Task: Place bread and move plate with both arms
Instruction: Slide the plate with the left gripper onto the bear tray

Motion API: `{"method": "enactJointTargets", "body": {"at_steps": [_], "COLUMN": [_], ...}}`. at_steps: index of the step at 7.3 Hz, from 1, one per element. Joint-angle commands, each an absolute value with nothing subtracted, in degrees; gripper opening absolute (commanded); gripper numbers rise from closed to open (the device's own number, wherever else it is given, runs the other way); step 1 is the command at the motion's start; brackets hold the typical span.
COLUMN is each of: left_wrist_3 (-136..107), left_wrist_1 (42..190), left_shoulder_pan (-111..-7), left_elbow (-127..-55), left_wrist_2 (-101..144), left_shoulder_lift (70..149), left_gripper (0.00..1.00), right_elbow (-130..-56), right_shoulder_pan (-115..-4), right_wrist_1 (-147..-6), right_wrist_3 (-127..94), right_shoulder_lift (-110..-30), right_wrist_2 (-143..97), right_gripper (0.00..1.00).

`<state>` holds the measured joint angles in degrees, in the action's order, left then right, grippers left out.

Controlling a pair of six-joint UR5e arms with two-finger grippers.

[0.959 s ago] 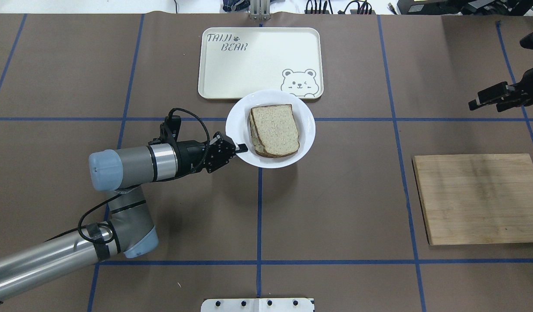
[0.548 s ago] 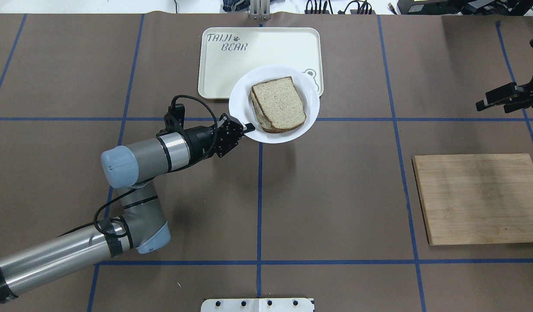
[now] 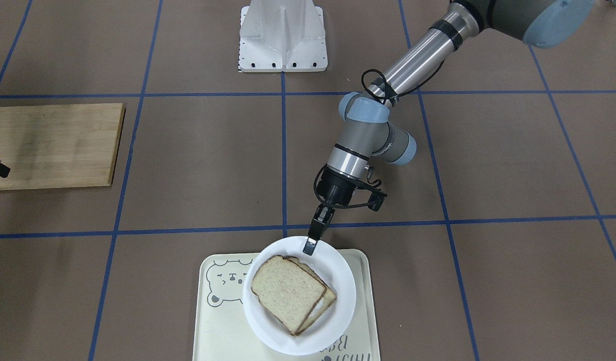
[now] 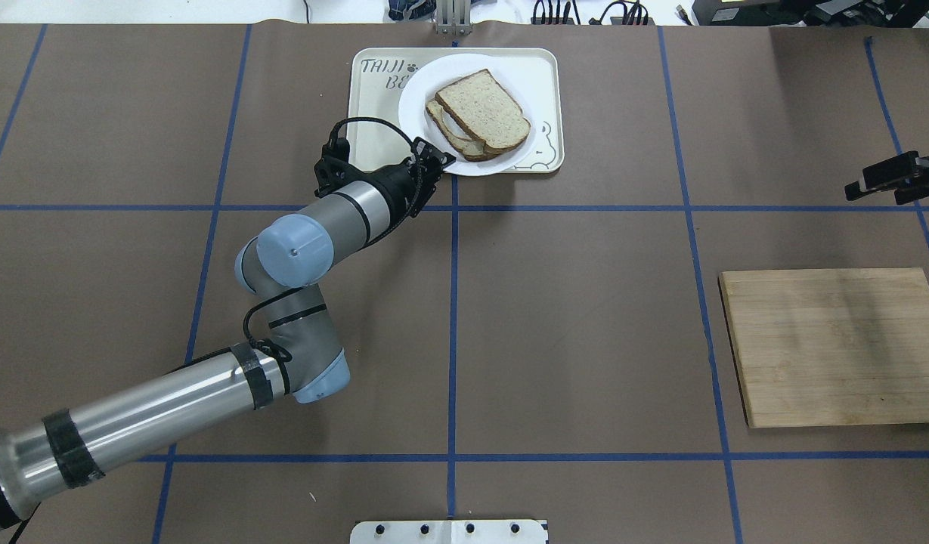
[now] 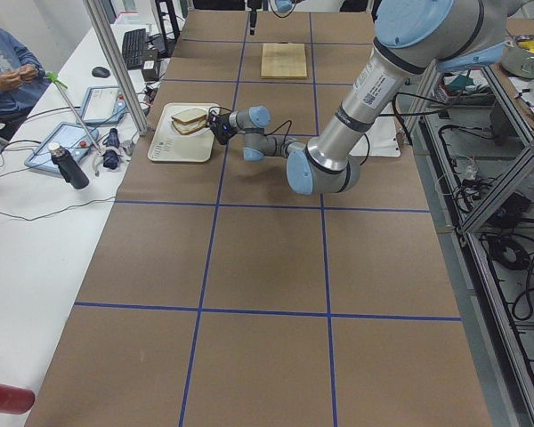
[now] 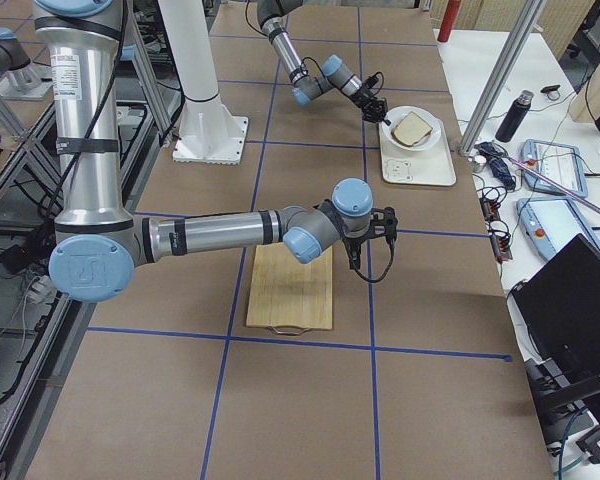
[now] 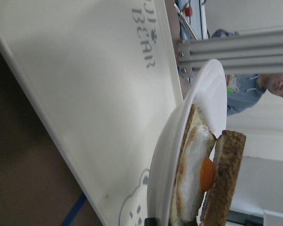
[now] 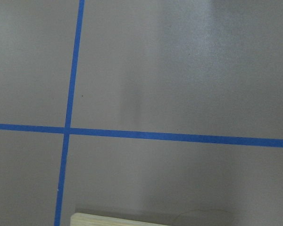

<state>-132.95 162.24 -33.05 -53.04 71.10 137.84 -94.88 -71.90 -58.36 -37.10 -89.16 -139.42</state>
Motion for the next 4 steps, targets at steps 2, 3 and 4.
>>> {"method": "enactJointTargets", "body": {"at_steps": [2,3,4], "left_wrist_3": [-136.58,-136.5,-136.32], "left_wrist_1": [159.79,159.79,159.96], "left_shoulder_pan": [-34.45,-34.28,-34.28], "left_elbow": [-49.57,-49.57,-50.01], "left_wrist_2": [71.1,72.32,74.16], "left_shoulder_lift": [139.48,139.22,139.13], "left_gripper": [0.0,0.11,0.88], "right_elbow": [-94.75,-94.83,-94.83], "right_shoulder_pan": [-71.9,-72.16,-72.16], "right_wrist_1": [-58.36,-58.36,-58.45], "right_wrist_3": [-37.09,-37.09,-37.09], "right_shoulder_lift": [-89.12,-89.12,-89.12], "right_wrist_2": [-139.39,-139.31,-139.31], "right_gripper": [1.0,1.0,1.0]}}
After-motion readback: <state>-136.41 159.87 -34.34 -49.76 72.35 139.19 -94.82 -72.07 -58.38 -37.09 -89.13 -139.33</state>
